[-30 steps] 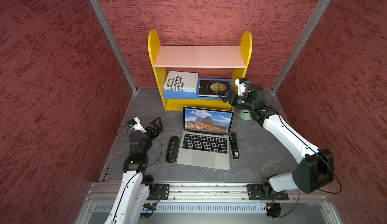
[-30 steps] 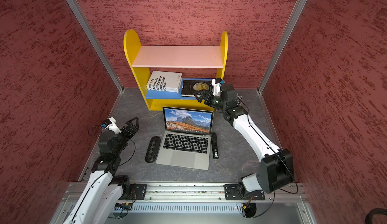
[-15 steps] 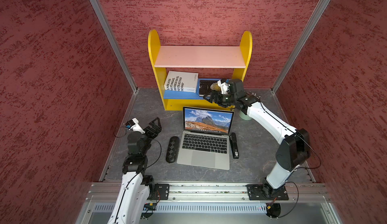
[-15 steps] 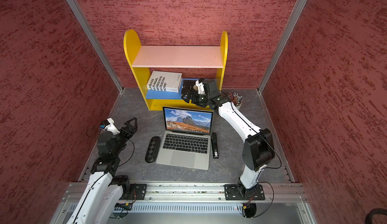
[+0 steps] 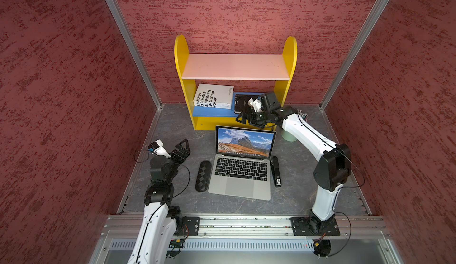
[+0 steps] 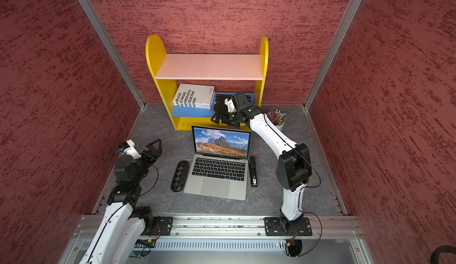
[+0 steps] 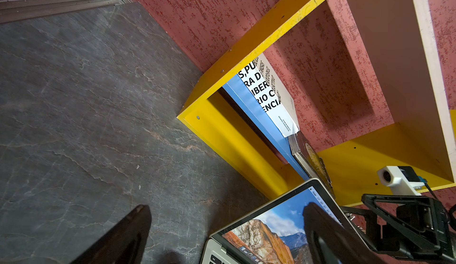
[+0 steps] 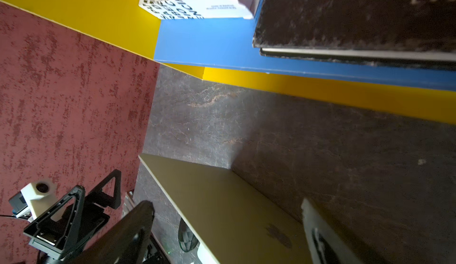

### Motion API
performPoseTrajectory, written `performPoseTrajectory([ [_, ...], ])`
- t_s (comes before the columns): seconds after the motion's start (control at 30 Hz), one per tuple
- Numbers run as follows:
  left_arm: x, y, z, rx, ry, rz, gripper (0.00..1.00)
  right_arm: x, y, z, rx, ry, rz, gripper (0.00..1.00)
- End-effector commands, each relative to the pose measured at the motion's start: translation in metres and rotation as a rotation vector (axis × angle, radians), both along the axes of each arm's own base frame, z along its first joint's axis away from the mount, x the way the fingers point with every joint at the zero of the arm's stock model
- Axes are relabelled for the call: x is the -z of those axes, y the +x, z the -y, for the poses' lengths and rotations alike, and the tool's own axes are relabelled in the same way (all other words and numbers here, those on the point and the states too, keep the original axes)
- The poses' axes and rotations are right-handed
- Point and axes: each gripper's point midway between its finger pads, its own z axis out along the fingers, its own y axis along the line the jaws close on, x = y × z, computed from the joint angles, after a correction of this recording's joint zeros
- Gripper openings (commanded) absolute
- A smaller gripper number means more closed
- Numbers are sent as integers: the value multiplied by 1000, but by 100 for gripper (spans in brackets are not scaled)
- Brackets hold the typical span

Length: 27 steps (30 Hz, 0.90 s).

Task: Close the laptop lid and set it aside
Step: Close the lid of the laptop.

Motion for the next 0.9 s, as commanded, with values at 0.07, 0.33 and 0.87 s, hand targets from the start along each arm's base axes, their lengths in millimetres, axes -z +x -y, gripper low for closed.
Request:
performPoseTrajectory([
  [0.07, 3, -2, 1, 9, -13, 2, 100, 3, -7, -5, -34, -31, -16, 98],
  [0.33, 2, -3, 0, 7, -17, 6, 100, 2, -19, -15, -98, 2, -42, 98],
  [0.87, 4, -4, -2, 1, -25, 4, 100, -9, -43, -15, -153, 35, -43, 98],
])
